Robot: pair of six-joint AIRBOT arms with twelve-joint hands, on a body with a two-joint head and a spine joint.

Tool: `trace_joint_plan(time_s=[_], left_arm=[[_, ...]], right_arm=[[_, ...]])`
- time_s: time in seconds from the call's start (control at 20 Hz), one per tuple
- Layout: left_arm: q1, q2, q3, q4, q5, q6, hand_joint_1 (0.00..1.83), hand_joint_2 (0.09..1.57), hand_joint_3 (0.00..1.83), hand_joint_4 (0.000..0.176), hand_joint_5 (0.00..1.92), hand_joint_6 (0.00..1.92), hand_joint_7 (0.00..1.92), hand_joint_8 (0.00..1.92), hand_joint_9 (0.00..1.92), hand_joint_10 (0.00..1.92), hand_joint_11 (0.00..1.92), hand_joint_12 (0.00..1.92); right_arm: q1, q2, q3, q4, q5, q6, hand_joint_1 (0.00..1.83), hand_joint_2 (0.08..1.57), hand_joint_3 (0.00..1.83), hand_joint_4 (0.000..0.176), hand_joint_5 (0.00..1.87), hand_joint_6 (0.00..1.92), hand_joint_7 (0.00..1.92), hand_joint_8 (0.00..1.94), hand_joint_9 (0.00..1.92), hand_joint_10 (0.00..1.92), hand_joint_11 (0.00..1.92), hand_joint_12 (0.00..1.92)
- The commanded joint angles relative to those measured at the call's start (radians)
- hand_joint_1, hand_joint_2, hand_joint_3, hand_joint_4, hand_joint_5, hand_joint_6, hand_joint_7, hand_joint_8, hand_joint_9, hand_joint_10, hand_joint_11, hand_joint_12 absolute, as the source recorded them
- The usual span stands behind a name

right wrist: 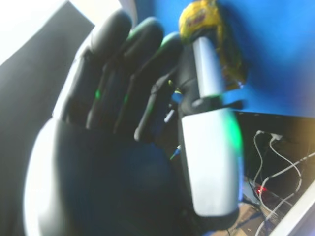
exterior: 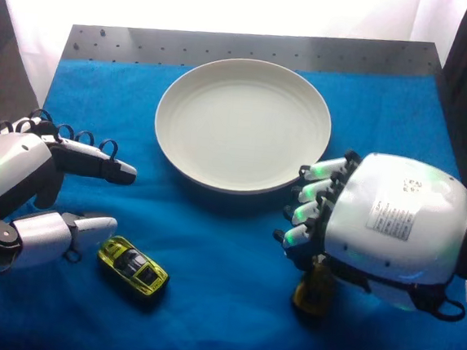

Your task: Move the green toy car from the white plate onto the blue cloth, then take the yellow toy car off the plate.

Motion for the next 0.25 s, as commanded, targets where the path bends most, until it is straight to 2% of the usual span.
trace_joint_plan(time_s=[0.0, 0.05, 0.1, 0.2], left_arm=[[-0.004, 0.004, -0.002, 0.020, -0.115, -0.005, 0.82, 1.27, 0.03, 0.173, 0.64, 1.43, 0.65, 0.00, 0.48, 0.26, 0.00, 1.39], [-0.003, 0.004, -0.002, 0.019, -0.116, -0.005, 0.82, 1.29, 0.01, 0.175, 0.62, 1.49, 0.66, 0.00, 0.49, 0.27, 0.00, 1.43], [-0.001, 0.005, -0.002, 0.018, -0.120, -0.005, 0.81, 1.30, 0.00, 0.176, 0.61, 1.52, 0.66, 0.00, 0.50, 0.28, 0.00, 1.43], [-0.001, 0.005, -0.002, 0.017, -0.121, -0.005, 0.81, 1.30, 0.00, 0.176, 0.61, 1.52, 0.67, 0.00, 0.49, 0.28, 0.00, 1.41]], right_arm=[[0.002, -0.003, -0.003, 0.007, 0.052, -0.002, 1.10, 1.02, 0.00, 0.000, 0.66, 0.54, 0.60, 0.71, 0.49, 0.99, 0.25, 1.56], [0.002, -0.003, -0.004, 0.008, 0.053, -0.002, 1.04, 1.02, 0.00, 0.000, 0.57, 0.56, 0.50, 0.80, 0.41, 1.04, 0.16, 1.58], [0.002, 0.014, -0.009, 0.015, 0.065, -0.002, 0.99, 1.02, 0.00, 0.000, 0.47, 0.63, 0.39, 0.95, 0.33, 1.21, 0.13, 1.69], [0.002, 0.034, -0.015, 0.024, 0.081, -0.002, 0.97, 1.03, 0.00, 0.000, 0.44, 0.67, 0.36, 0.99, 0.31, 1.23, 0.14, 1.69]])
